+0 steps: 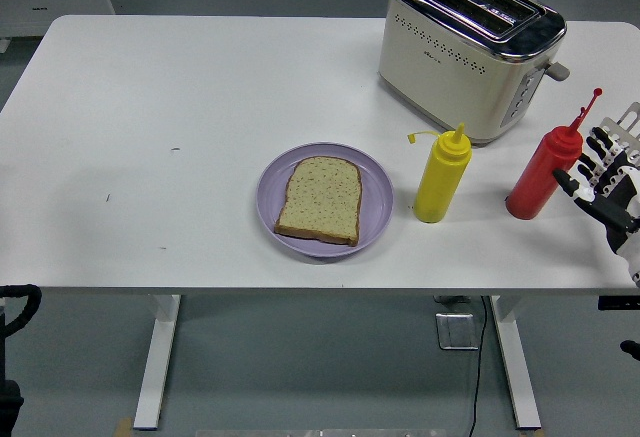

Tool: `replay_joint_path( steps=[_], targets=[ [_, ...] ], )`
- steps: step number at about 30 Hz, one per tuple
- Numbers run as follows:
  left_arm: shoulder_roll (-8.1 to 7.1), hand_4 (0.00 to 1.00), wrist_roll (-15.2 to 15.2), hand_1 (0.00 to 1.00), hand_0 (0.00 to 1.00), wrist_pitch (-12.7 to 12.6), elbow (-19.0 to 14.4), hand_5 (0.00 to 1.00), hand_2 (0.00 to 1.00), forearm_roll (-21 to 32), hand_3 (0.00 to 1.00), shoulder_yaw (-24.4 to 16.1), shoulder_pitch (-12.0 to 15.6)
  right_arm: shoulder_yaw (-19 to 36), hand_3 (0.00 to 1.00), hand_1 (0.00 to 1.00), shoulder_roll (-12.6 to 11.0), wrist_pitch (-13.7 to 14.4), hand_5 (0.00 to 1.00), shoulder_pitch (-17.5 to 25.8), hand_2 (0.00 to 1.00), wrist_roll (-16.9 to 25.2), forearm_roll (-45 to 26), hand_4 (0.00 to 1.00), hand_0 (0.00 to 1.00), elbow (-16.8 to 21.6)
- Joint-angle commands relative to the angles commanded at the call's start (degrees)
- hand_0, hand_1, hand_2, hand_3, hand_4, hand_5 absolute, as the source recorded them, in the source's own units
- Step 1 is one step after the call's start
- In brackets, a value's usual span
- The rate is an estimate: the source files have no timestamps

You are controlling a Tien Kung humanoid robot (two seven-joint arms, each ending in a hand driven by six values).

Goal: Pick up the cup,pour liquid into bread,place the cup on the desk

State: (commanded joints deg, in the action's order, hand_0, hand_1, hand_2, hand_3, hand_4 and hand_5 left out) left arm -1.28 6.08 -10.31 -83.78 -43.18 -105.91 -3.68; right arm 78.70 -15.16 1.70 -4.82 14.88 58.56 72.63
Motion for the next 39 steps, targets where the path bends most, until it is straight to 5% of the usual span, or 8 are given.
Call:
replay_joint_path(
  steps=[16,18,23,24,29,30,35,39],
  targets=[
    [0.00,0.638,0.09,0.806,0.784,-0.02,0.04,0.998,0.818,0.01,0.765,-0.03,0.36,-6.86,0.998,0.892,1.86,4.94,0.229,-5.91,0.935,1.07,-2.23,0.921,0.937,-3.10],
    [0.00,0.639,0.10,0.807,0.785,-0.03,0.07,0.998,0.818,0.03,0.764,-0.14,0.36,-8.33,0.904,0.775,2.50,7.91,0.234,-7.09,0.766,1.58,-3.88,0.915,0.851,-3.88],
    [0.03,0.639,0.10,0.807,0.785,-0.04,0.09,0.998,0.818,0.06,0.764,-0.29,0.24,-9.82,0.904,0.775,3.67,13.19,0.234,-8.46,0.766,2.54,-6.79,0.915,0.851,-4.97],
    [0.03,0.640,0.10,0.807,0.785,-0.04,0.09,0.998,0.820,0.06,0.758,-0.30,0.23,-9.92,0.632,0.535,3.75,13.72,0.217,-8.54,0.482,2.60,-7.01,0.900,0.684,-5.05],
    [0.05,0.640,0.11,0.807,0.785,-0.06,0.08,0.998,0.820,0.04,0.758,-0.47,0.22,-11.31,0.632,0.535,4.19,16.27,0.217,-9.71,0.482,3.63,-9.60,0.900,0.684,-6.27],
    [0.06,0.641,0.11,0.808,0.786,-0.06,0.09,0.998,0.821,0.04,0.758,-0.48,0.24,-11.56,0.475,0.390,4.34,16.84,0.192,-9.97,0.378,3.92,-10.04,0.874,0.491,-6.54],
    [0.07,0.641,0.12,0.808,0.786,-0.07,0.09,0.998,0.821,0.04,0.758,-0.52,0.28,-12.53,0.475,0.390,4.89,18.94,0.192,-10.88,0.378,5.25,-11.92,0.874,0.491,-7.47],
    [0.10,0.641,0.12,0.808,0.785,-0.07,0.10,0.998,0.821,0.05,0.757,-0.52,0.29,-13.28,0.354,0.252,5.31,21.26,0.180,-11.56,0.298,6.61,-13.82,0.859,0.331,-8.23]
  ],
)
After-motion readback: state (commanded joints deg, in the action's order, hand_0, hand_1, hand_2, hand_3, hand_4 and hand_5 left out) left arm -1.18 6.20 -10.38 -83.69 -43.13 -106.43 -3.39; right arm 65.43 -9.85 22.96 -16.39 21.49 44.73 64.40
